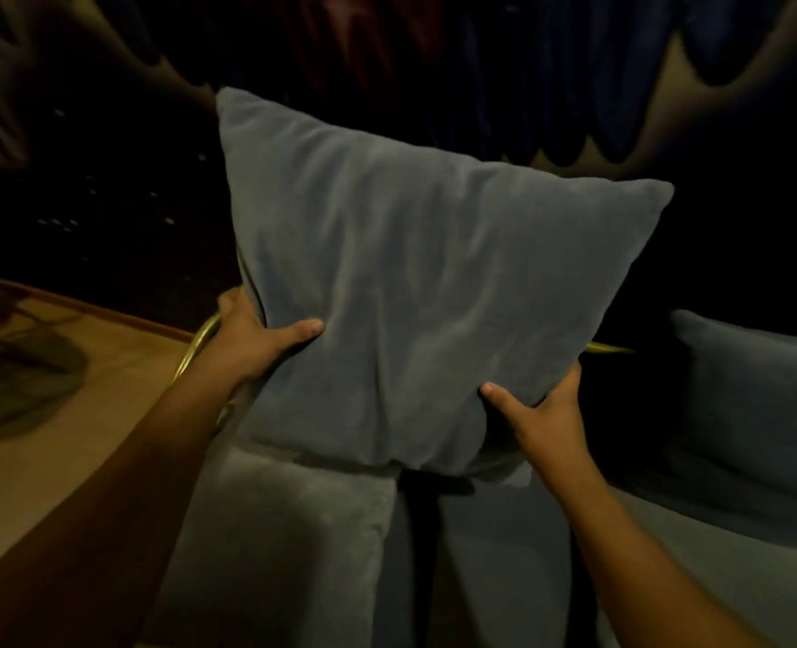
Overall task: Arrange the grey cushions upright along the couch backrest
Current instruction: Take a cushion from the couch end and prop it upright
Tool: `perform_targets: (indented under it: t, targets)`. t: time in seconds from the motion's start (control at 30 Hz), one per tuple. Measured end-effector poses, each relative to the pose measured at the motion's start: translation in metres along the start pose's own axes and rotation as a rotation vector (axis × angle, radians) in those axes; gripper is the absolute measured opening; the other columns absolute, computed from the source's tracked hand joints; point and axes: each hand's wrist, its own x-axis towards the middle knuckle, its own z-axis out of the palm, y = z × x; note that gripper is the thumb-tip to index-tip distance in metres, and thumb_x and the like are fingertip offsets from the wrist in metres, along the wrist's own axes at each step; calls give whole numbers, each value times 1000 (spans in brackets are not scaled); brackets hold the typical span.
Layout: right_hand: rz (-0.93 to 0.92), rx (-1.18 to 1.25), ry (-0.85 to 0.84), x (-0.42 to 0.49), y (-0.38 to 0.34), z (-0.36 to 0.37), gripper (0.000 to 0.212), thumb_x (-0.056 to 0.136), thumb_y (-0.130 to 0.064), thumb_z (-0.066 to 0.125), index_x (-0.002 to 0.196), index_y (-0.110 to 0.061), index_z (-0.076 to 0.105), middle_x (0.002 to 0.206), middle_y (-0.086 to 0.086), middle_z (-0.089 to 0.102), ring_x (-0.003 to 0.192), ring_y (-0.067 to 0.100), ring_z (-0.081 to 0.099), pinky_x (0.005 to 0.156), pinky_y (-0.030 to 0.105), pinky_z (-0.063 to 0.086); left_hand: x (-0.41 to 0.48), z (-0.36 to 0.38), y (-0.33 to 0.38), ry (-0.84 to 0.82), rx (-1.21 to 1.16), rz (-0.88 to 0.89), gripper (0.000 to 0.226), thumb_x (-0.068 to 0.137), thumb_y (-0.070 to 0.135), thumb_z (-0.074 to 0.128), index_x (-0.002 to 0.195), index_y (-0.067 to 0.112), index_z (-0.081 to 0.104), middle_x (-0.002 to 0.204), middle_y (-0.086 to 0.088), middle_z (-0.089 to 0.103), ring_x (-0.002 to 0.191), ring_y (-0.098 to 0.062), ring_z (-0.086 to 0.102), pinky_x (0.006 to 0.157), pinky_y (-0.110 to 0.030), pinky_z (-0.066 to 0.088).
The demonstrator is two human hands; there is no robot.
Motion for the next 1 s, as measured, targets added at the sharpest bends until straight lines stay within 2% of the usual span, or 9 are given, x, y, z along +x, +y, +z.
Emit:
perform_targets:
  t: [0.17, 0.3, 0.37, 0.47, 0.57, 0.73, 0.83, 0.9, 1.0]
  targets:
    - [-7, 21, 6, 41, 4, 82, 97, 70, -18, 83, 143, -16, 20, 129, -12, 37, 118, 7, 42, 96, 25, 37, 61, -30, -40, 59, 135, -40, 115, 60, 33, 85, 147, 15, 12, 153, -13, 10, 142, -31, 19, 116, -43, 21]
    - [-2, 55, -33, 66, 17, 139, 93, 72, -14, 80, 142, -17, 20, 132, -12, 37, 118, -1, 42, 92, 7, 39, 105, -38, -78, 138, 131, -70, 114, 56, 25, 89, 144, 5, 18, 152, -16, 21, 138, -30, 29, 107, -36, 31]
    - [3, 47, -47, 76, 27, 160, 91, 73, -13, 80, 143, -16, 21, 133, -11, 36, 118, -2, 40, 87, -1, 37, 123, -38, -99, 99, 122, -87, 115, 49, 41, 90, 141, 8, 29, 146, -12, 34, 133, -27, 38, 100, -32, 37]
    - [56, -20, -70, 80, 49, 181, 85, 73, -19, 80, 139, -15, 27, 131, -7, 40, 120, 8, 43, 98, 18, 41, 140, -32, -146, -39, 146, -172, 113, 46, 68, 79, 139, 18, 37, 141, -8, 47, 129, -25, 46, 102, -43, 44]
    - [145, -111, -119, 78, 71, 193, 84, 72, -25, 82, 137, -13, 31, 137, 5, 44, 122, 19, 47, 101, 35, 43, 131, -18, -167, -60, 90, -291, 93, 65, 30, 82, 140, 6, 33, 140, -16, 47, 129, -31, 46, 101, -33, 40]
    - [117, -167, -37, 81, 57, 195, 96, 66, -27, 85, 142, -8, 28, 143, 11, 30, 125, 9, 33, 105, 27, 34, 108, 8, -162, 182, 54, -133, 113, 65, 33, 77, 149, 12, 5, 157, -18, 4, 143, -28, 12, 109, -26, 19]
    - [-218, -274, 99, 99, 13, 183, 103, 67, -31, 84, 147, -15, 21, 150, 13, 16, 128, 0, 16, 112, 15, 19, 105, 6, -128, 242, 179, 141, 103, 72, 47, 69, 149, 23, 6, 156, -21, -8, 144, -32, -4, 115, -38, 12]
    - [-426, -463, 97, 119, -19, 181, 93, 72, -39, 78, 147, -21, 26, 155, 14, 15, 143, 21, 11, 119, 36, 13, 117, 4, -103, 216, 339, 260, 91, 74, 60, 59, 148, 27, 16, 159, -17, -3, 145, -39, -4, 116, -53, 12]
    - [-390, -829, -53, 143, -42, 198, 74, 80, -45, 64, 145, -28, 32, 160, 4, 15, 148, 30, 1, 112, 63, 0, 143, 20, -62, 150, 464, 127, 80, 79, 60, 56, 147, 34, 22, 161, -8, 2, 145, -40, -8, 113, -59, 6]
